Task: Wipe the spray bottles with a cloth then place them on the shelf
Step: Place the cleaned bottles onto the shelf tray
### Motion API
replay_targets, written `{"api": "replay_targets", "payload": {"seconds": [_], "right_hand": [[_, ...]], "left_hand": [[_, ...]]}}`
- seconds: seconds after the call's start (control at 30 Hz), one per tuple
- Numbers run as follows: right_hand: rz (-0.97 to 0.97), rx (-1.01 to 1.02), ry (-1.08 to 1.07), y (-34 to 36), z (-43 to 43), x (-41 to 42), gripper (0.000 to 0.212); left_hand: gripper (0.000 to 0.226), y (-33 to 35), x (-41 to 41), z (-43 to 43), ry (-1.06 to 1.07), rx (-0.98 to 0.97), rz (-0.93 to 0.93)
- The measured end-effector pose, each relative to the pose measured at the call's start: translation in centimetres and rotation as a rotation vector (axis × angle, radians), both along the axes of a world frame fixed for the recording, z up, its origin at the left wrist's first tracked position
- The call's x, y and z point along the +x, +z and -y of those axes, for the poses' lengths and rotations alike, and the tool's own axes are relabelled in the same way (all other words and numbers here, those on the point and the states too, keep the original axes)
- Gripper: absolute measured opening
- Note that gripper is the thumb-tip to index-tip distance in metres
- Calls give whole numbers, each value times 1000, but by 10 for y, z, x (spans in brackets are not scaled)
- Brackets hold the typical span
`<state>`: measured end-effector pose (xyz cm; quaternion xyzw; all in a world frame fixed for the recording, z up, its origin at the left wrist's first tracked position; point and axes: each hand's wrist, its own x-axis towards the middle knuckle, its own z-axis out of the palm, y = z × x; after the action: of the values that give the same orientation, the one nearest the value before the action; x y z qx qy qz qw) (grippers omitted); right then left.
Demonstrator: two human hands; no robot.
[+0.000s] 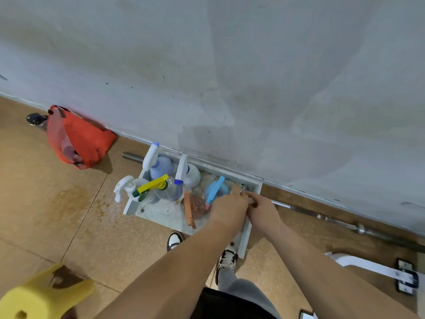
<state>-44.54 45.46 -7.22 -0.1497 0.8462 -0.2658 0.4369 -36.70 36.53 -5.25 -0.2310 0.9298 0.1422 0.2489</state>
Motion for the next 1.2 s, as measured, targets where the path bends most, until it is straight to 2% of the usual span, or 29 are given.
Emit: {"api": "replay_targets", "payload": {"seconds": [0.3,0.4,0.57,0.63,0.67,0.7,0.77,0.83,0.9,0.97,1.2], "right_hand": [[89,-9,-78,-22,7,-17,50],[99,-15,-104,-14,11,-17,47],[123,-17,-175,-6,9,-11,42],[138,-11,-202,-14,4,-9,57],[134,-6,-208,-18,1,-8,59],[127,-1,-218,-12,0,-4,48],[120,3,-283,0,-2,3,13],[223,1,-408,2,-6,9,4],[364,-23,-507,4,-9,16,13],[410,-40,-534,7,-12,20,16],[227,0,-376,42,-6,21,16]], "left_hand": [[57,-23,-6,2,-71,-49,-97],[56,-28,-1,1,-32,-5,-135],[71,-37,6,-3,102,73,-245],[75,-37,10,-5,182,119,-252],[75,-35,12,-6,217,142,-263],[74,-35,14,-7,253,167,-279],[69,-32,19,-8,329,223,-309],[64,-27,24,-10,363,267,-319],[59,-19,31,-11,395,302,-346],[56,-14,40,-11,422,313,-366],[37,31,61,2,480,181,-496]]}}
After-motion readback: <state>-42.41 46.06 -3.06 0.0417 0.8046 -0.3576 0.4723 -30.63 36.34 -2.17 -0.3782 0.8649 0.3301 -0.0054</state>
